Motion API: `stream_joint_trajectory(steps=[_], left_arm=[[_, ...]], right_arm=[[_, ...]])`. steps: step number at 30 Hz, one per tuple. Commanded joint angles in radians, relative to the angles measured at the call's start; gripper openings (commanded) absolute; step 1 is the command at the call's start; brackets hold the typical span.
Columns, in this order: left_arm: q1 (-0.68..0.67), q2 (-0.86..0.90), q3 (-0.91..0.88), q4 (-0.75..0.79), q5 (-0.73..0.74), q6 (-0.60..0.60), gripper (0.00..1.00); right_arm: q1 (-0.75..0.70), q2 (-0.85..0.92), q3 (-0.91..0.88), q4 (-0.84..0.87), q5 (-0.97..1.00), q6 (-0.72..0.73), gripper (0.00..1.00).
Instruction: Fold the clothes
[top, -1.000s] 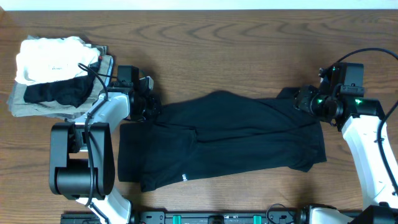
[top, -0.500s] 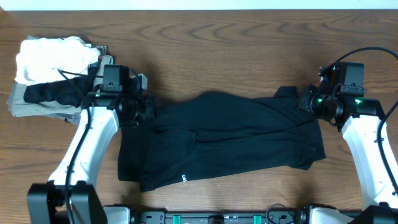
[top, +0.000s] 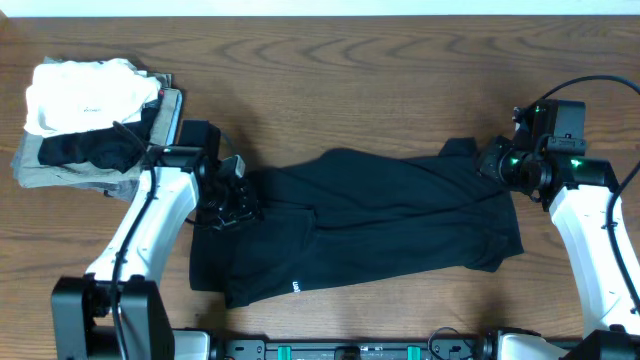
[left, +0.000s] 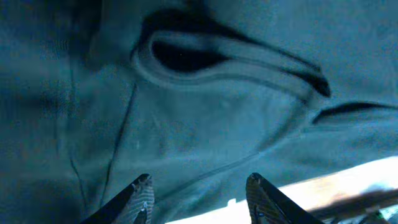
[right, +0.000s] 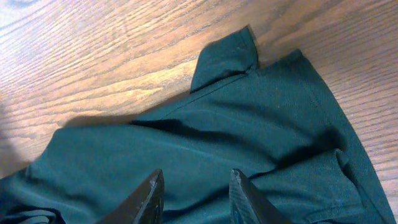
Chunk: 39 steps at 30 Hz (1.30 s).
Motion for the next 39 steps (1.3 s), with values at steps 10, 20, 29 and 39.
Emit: stream_joint_trajectory(steps=[10,20,29,39], left_arm=[[0.0,0.025,0.041,0.443,-0.143,0.01,0.51],[0.006,0.282,0.085,0.504,-0.174,0.029,0.52],[0.006,0.327,0.095,0.511,-0.078,0.029,0.49],[0.003,0.327,0.095,0.466,0.044,0.028,0.06]], right_arm=[[0.009,0.002,0.008,-0.009,-0.008,-0.005,0.34],[0.009,0.002,0.008,-0.016,-0.008,-0.005,0.35],[0.009,0.002,0.008,-0.018,-0.008,-0.005,0.35],[0.009,0.002,0.008,-0.019,-0.008,-0.005,0.35]])
